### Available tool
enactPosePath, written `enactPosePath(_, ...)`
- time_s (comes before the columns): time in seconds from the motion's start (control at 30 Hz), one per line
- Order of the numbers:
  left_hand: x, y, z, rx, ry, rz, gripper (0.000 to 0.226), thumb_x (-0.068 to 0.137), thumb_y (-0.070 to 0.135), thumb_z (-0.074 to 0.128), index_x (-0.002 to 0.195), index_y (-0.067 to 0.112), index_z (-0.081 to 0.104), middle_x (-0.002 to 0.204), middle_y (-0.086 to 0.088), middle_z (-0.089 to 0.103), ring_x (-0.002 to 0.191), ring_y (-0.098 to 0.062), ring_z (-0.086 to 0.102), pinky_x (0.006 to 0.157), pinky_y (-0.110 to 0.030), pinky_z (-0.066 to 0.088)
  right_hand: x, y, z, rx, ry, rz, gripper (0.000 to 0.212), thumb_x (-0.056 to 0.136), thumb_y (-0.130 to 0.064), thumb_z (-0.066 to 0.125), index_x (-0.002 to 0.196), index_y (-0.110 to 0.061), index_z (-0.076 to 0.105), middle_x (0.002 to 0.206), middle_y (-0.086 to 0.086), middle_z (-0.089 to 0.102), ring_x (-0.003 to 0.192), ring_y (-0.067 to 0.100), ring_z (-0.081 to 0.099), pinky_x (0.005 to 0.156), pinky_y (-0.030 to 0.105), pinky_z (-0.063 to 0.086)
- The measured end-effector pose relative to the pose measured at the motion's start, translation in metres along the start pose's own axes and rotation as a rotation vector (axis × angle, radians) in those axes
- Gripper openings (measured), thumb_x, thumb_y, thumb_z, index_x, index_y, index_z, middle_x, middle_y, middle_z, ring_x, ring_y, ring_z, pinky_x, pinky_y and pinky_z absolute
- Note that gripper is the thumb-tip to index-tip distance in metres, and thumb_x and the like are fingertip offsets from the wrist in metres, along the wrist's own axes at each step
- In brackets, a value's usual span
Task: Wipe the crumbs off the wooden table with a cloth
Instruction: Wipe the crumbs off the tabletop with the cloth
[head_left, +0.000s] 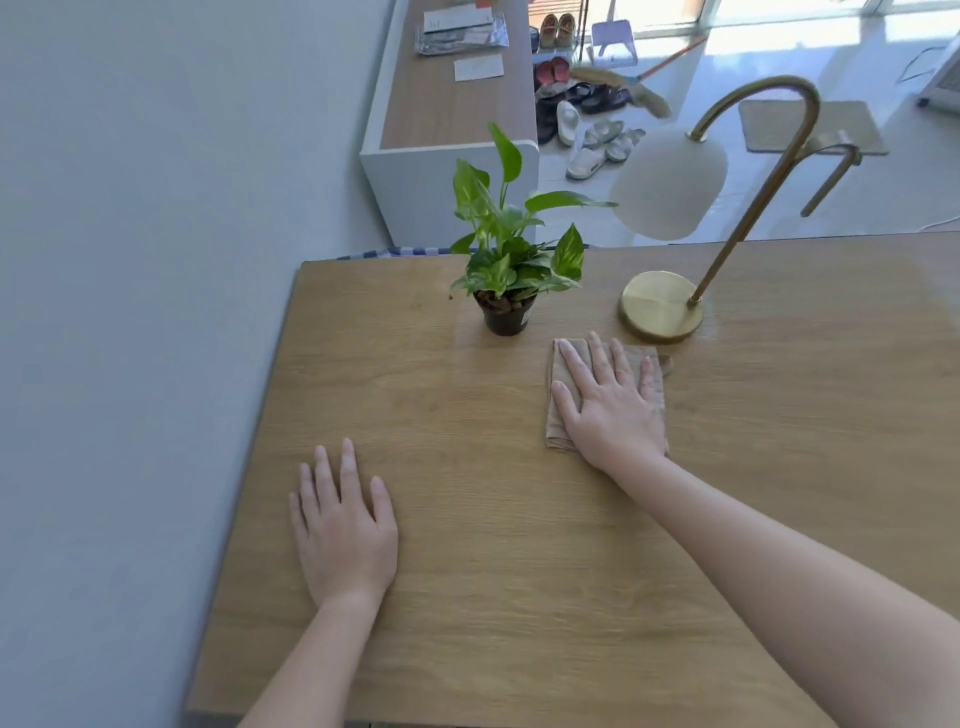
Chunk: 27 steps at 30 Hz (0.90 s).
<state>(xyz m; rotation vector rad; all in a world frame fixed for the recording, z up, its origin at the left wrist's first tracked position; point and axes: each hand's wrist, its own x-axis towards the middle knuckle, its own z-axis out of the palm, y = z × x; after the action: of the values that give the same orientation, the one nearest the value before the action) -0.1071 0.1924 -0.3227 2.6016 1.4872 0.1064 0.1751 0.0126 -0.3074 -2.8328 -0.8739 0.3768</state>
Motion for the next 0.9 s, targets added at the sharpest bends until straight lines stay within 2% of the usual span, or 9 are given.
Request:
enactPosePath(0.1,0.0,-0.002,0.002,0.005,0.004,0.004,0.063,0.111,0.049,0.03,0.17,0.027,0.023,0.177,-0.009,0.023,0.164,-0.031,0.016,0.133,-0.053,0.016,-0.003,-0.032,0.007,0.006,-0.011,-0.067,0.064,0.106,-0.067,0.003,0.166,-0.049,-0.01,0.178,-0.01,-0.012,0.164,0.017,-0.017,0.131,0.052,-0.012)
enactPosePath(0.27,0.002,-0.005,0.004,0.009,0.012,0.011,0.067,0.11,0.054,0.019,0.171,0.027,0.02,0.178,-0.008,0.019,0.165,-0.03,0.015,0.133,-0.052,0.014,-0.008,-0.107,0.027,0.04,-0.033,-0.231,0.065,0.107,-0.066,0.008,0.168,-0.046,-0.001,0.179,-0.007,0.0,0.165,0.019,-0.01,0.132,0.052,-0.011)
enactPosePath(0.6,0.004,-0.011,0.011,0.016,0.015,0.032,0.066,0.11,0.052,0.024,0.171,0.026,0.02,0.178,-0.007,0.018,0.165,-0.03,0.016,0.132,-0.053,0.019,0.039,-0.172,0.037,-0.025,-0.03,-0.409,0.062,0.108,-0.063,0.011,0.168,-0.047,0.007,0.179,-0.009,0.007,0.165,0.018,-0.003,0.132,0.051,-0.008)
enactPosePath(0.73,0.004,-0.012,0.012,0.007,0.001,0.043,0.067,0.11,0.053,0.025,0.171,0.026,0.019,0.178,-0.007,0.017,0.165,-0.029,0.015,0.131,-0.053,0.021,0.078,-0.191,0.035,-0.005,0.023,-0.41,0.06,0.108,-0.065,0.014,0.166,-0.051,0.015,0.178,-0.009,0.017,0.165,0.018,0.007,0.132,0.051,-0.003)
enactPosePath(0.9,0.006,-0.013,0.014,-0.007,-0.021,0.061,0.067,0.111,0.054,0.024,0.172,0.029,0.012,0.18,-0.004,0.011,0.167,-0.026,0.008,0.133,-0.052,0.017,0.132,-0.211,0.03,0.033,0.024,-0.292,0.062,0.103,-0.07,0.009,0.164,-0.058,0.012,0.178,-0.014,0.012,0.165,0.015,0.004,0.132,0.054,-0.001)
